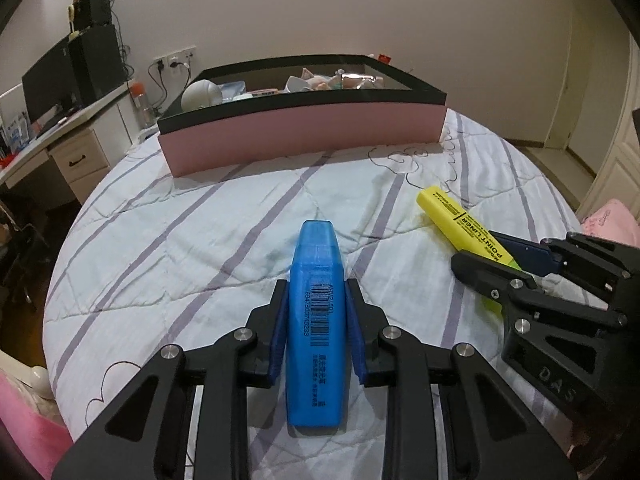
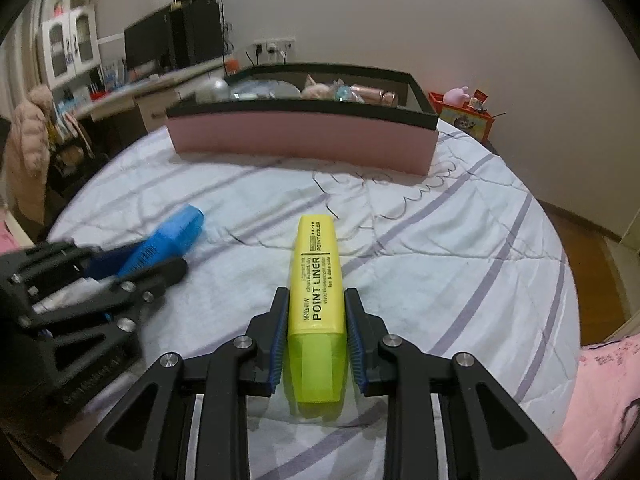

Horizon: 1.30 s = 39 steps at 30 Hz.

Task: Organize rigid objects
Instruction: 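Grasp the blue highlighter with the left tool while the right tool grasps the yellow highlighter, then carry both highlighters into the pink box and open both tools to release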

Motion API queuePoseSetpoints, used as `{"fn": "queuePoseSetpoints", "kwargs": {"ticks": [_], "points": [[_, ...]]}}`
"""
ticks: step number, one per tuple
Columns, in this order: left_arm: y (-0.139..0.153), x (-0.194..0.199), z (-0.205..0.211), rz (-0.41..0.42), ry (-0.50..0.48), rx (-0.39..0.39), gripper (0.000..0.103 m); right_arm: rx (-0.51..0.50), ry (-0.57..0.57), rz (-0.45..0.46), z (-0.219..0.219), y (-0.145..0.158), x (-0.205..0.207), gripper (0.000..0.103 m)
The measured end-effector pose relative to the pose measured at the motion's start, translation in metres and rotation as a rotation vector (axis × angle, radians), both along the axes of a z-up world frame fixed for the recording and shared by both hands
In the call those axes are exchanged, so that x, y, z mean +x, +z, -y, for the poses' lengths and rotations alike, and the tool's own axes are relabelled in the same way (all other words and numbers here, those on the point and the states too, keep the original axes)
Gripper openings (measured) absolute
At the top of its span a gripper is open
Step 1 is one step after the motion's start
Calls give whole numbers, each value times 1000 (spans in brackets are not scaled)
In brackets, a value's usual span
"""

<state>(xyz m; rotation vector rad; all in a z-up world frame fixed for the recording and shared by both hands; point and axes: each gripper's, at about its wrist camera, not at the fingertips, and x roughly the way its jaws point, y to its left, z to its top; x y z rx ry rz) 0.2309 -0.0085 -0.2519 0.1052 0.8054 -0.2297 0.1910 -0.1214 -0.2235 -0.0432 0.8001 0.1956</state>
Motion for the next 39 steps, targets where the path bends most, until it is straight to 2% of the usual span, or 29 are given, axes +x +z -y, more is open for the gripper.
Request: {"fn": "queuePoseSetpoints", "kwargs": {"ticks": [6,11,23,30,34,39], "points": [[15,-11,-7,53,28,-31,27,53,-12,86,-11,14,-14,27],[38,-21,-7,122,41,-13,27,38,-17,113,-18,25,-19,27],[84,-46,-10,253,61,4,27,26,-56,271,-23,76,-45,28],[124,-68,-19,363,84,-19,27,30,-60,375,-29,112,-67,28],[149,-83,-23,453,98,-23,27,29,-56,454,-33,139,-82,28],[180,-96,-22,548,108,23,27,40,-57,540,-33,168,-97,28]]}}
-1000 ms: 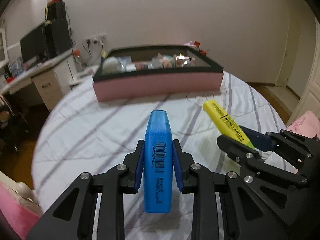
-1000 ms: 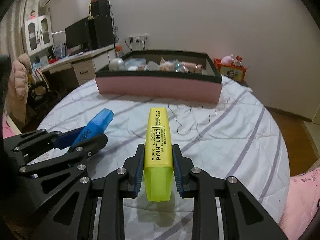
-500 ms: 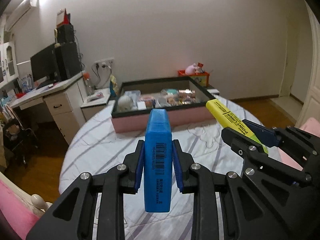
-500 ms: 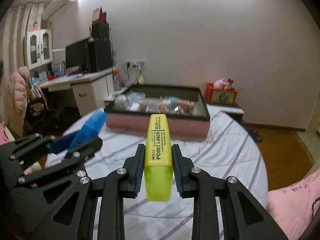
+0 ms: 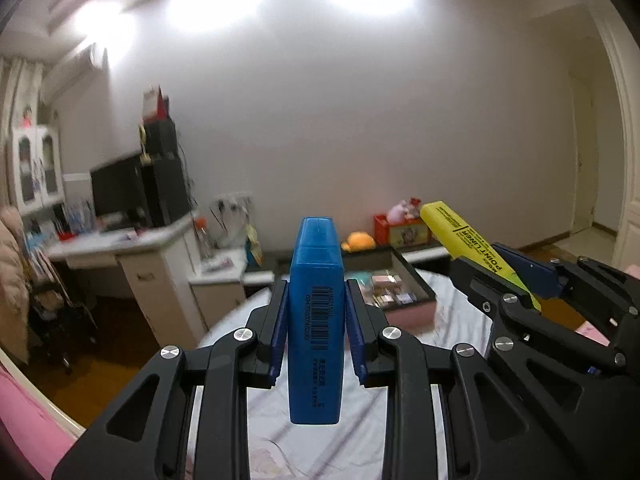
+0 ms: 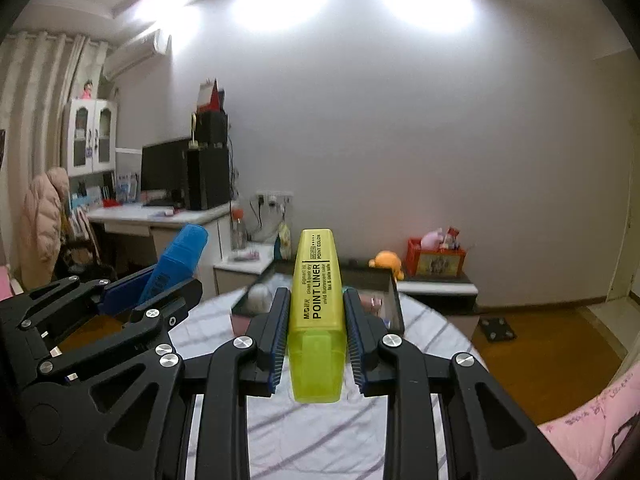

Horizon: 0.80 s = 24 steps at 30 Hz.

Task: Organize rigid objects
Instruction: 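Carry both highlighters into the pink box and open both tools to release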

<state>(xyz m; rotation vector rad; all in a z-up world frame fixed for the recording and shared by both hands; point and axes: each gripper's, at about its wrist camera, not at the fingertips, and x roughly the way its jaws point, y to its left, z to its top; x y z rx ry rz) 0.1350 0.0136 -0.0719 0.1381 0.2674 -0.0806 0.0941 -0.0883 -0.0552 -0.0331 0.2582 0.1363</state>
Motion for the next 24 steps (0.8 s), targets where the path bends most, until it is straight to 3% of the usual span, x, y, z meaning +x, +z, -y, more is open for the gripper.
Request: {"fn": "queuePoseSetpoints", "kwargs": {"ticks": [9,24], "points": [[35,-7,-5,115,-4,-22,27,-1,-6,115,0,38,-13,28],[50,-3,-2,205,-22,-47,27,-12,-14,198,-3,60,-10,28]]}}
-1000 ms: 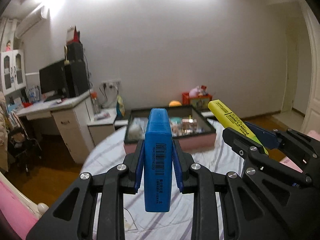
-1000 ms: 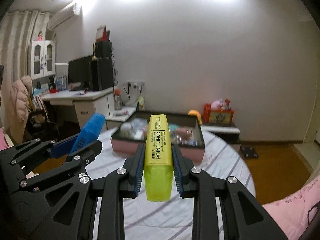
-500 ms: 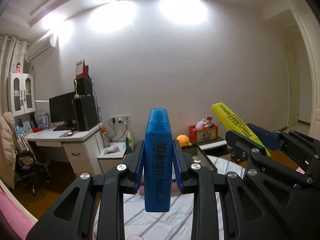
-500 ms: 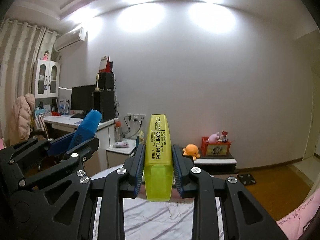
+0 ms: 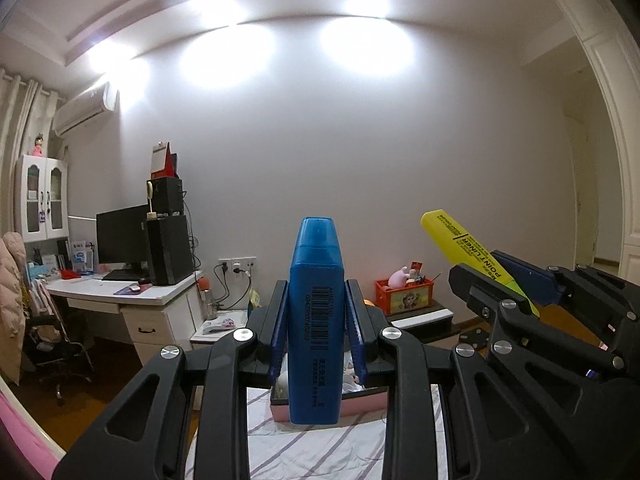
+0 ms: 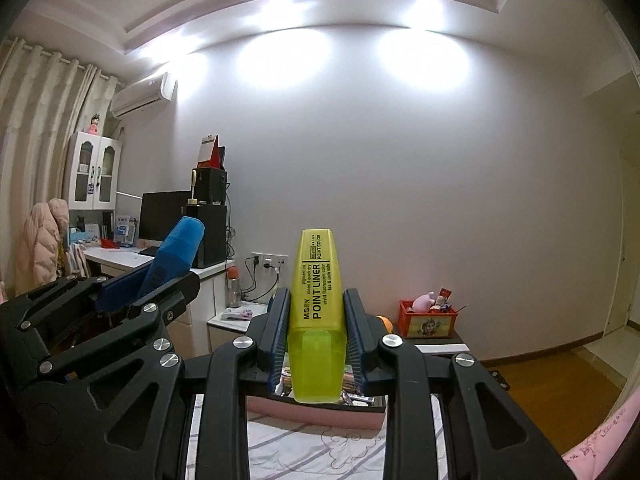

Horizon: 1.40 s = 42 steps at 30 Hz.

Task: Organize rigid objects
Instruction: 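Carry both highlighters into the pink box and open both tools to release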

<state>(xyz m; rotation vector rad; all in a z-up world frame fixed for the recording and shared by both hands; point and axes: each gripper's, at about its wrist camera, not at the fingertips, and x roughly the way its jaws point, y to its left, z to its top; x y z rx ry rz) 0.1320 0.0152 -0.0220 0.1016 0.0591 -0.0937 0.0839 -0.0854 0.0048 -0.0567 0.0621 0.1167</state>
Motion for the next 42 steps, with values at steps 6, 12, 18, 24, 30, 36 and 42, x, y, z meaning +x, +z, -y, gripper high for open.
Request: {"fn": "queuePoseSetpoints", "kwargs": {"ticks": [6,12,18,24,30,36,42], "points": [[-3,8,3,-4,-4,8,27,4,2,-4,1,-1,10,28],[-6,20,6,-21,2,11,27,2,2,-18,1,-5,25,28],[-11,51,9,-52,6,29,27,-4,7,-47,2,-11,55,28],[-27,105,17,-120,-5,64,27,-18,1,-88,4,-23,99,28],[-50,181,24,-217,-15,104,27,-40,-6,-175,7,-42,170,28],[-92,258,30,-350,-11,147,27,-70,-18,-289,9,-77,245,28],[-138,311,35,-481,-22,174,27,-79,-32,-441,12,-127,305,28]]}}
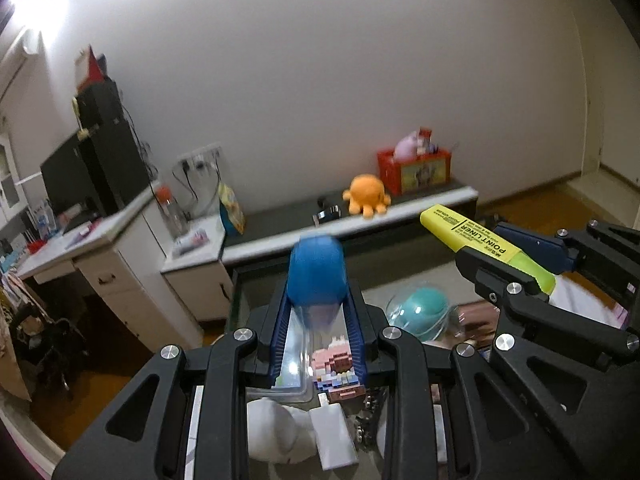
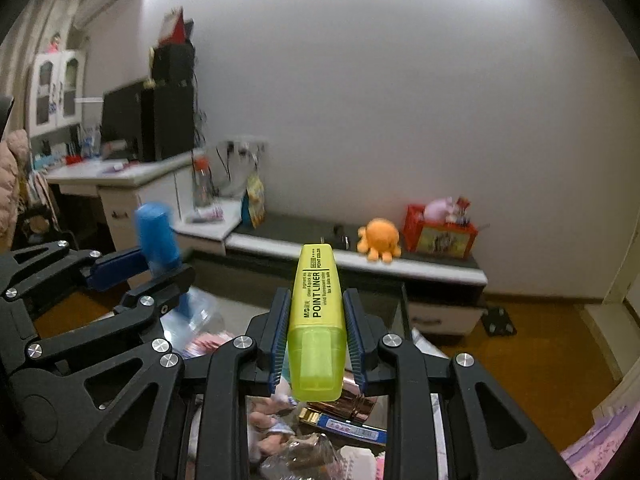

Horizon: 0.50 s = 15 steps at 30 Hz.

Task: Organize rigid objects
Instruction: 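Carry both highlighters into the pink box and open both tools to release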

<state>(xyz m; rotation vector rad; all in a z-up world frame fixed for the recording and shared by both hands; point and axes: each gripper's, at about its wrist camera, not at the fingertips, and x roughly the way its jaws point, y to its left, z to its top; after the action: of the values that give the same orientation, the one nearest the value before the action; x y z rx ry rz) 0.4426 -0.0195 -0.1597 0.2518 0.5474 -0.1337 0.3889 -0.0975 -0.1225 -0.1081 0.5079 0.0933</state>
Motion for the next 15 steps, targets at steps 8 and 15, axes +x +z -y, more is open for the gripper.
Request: {"fn": "queuePoseSetpoints", "kwargs": {"ticks": [8,15], "points": [[-37,24,-3,-76,29,67,29,6,38,-138,-1,-46,33,28],[-38,25,-7,-68,34,56,35,25,46,-167,-1,-54,37,28]]}}
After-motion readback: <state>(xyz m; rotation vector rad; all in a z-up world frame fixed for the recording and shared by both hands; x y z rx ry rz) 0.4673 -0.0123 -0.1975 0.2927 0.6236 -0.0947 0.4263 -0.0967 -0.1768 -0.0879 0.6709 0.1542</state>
